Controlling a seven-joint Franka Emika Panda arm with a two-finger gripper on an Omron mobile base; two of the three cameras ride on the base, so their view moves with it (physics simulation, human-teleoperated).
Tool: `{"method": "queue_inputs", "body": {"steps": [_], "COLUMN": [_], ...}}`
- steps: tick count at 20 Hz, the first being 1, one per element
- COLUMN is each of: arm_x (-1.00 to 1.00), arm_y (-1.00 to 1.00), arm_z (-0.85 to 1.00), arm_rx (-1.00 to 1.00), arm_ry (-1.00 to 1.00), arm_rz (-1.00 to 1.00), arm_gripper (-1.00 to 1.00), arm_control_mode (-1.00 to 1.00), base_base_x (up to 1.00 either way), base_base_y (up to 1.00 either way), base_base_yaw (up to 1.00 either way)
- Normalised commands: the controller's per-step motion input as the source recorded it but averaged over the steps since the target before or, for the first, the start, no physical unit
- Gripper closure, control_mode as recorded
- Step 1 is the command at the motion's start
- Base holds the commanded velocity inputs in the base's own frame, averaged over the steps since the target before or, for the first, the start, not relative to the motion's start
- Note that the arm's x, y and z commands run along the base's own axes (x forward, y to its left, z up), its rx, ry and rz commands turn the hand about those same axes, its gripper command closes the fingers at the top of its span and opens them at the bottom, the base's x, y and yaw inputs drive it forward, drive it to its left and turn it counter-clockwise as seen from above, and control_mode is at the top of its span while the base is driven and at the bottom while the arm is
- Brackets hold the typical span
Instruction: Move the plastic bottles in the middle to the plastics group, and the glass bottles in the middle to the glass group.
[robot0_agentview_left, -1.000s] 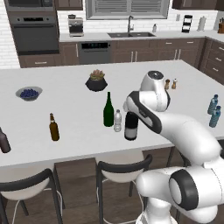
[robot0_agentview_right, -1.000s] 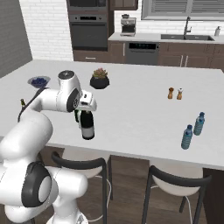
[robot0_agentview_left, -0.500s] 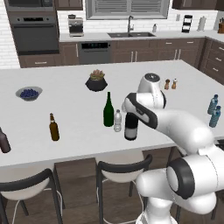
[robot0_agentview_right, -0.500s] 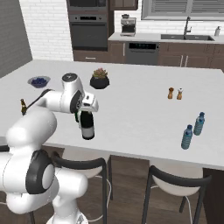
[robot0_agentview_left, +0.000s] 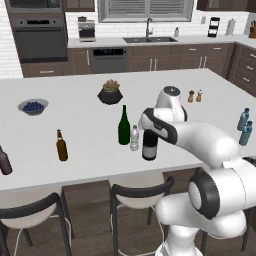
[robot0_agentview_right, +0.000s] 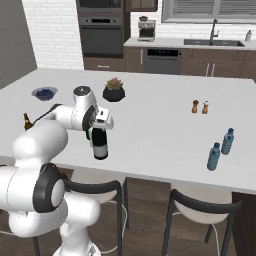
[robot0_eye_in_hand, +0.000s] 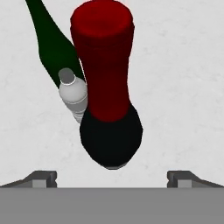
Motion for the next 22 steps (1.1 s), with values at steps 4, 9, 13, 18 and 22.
{"method": "queue_inputs", "body": {"steps": [4,9,13,18,22], "arm_x": [0.11,0.20,0.12,0.03,0.01], "arm_y": [0.00,0.00,0.00,0.00,0.00], "arm_z": [-0.12,-0.07,-0.12,-0.09,-0.06], "arm_rx": [0.00,0.00,0.00,0.00,0.00], "arm_ry": [0.00,0.00,0.00,0.00,0.00], "arm_rz": [0.01,0.01,0.00,0.01,0.00], "arm_gripper": [-1.00,-1.00,-1.00,-1.00,-1.00], "arm_control_mode": [-1.00,-1.00,-1.00,-1.00,-1.00], "base_base_x": [0.00,0.00,0.00,0.00,0.00], "base_base_y": [0.00,0.00,0.00,0.00,0.00], "base_base_yaw": [0.00,0.00,0.00,0.00,0.00]}}
